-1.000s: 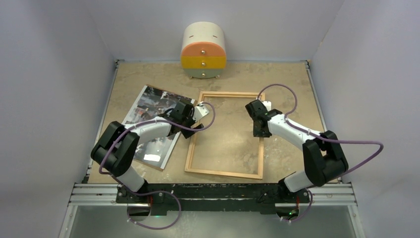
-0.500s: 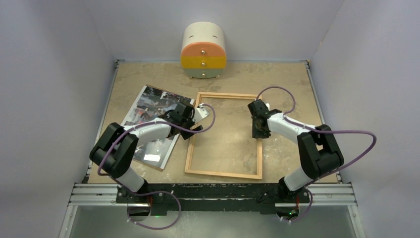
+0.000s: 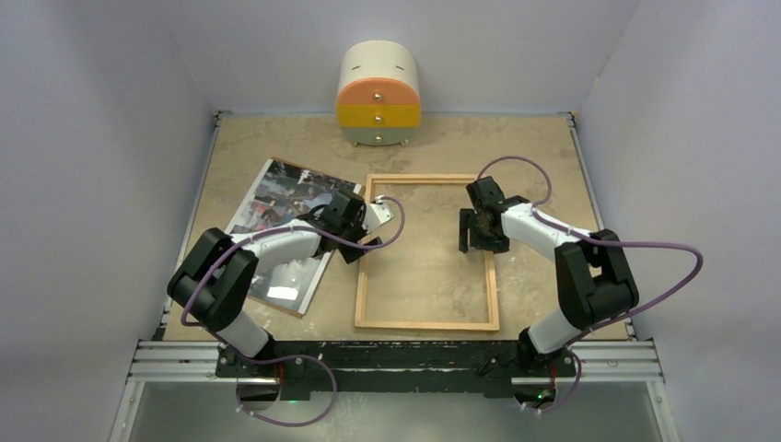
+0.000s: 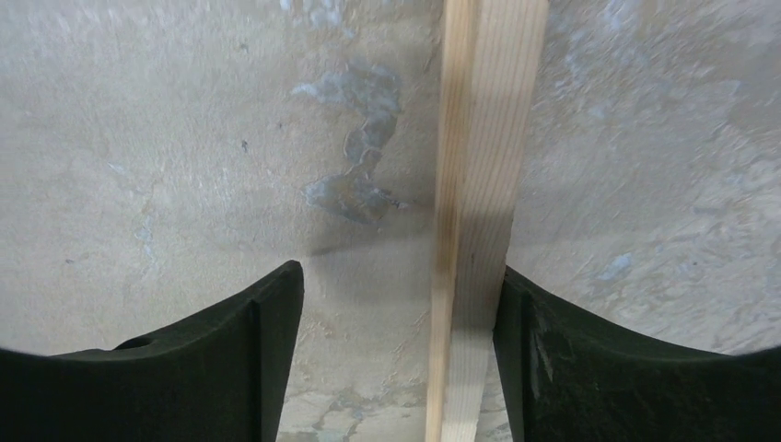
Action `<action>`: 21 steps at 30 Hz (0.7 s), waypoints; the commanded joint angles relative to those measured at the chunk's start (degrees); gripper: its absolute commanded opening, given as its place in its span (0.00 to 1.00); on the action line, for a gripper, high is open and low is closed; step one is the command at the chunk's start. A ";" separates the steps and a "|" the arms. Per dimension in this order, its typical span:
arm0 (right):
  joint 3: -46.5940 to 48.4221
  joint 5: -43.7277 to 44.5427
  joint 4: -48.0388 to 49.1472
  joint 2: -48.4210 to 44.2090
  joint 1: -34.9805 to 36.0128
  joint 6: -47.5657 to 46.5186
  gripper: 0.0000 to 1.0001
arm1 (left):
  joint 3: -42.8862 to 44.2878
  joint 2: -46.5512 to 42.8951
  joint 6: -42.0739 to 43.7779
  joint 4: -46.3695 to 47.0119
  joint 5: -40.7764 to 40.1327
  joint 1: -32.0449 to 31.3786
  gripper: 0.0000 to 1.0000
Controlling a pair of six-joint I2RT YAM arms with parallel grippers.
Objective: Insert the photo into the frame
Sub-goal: Turn over the photo frame at the center of the board.
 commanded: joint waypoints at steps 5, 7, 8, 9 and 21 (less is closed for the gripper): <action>9.40 5.75 -6.09 0.38 -0.54 -0.73 0.87 | 3.64 0.34 -2.61 -5.95 5.37 -1.21 1.00; 10.98 7.64 -7.98 1.10 -0.54 -0.21 0.91 | 4.62 -0.18 -2.90 -6.66 5.27 -0.70 1.00; 11.30 9.02 -8.38 1.24 -0.54 0.47 0.94 | 5.07 -0.37 -2.97 -7.06 5.53 -0.26 1.00; 11.32 10.09 -8.79 1.16 -0.54 1.15 0.95 | 5.53 -0.63 -2.95 -7.39 5.71 0.19 1.00; 17.83 6.24 -0.28 -4.13 11.67 9.06 0.99 | 22.39 -6.74 -1.45 -21.32 19.84 20.39 1.00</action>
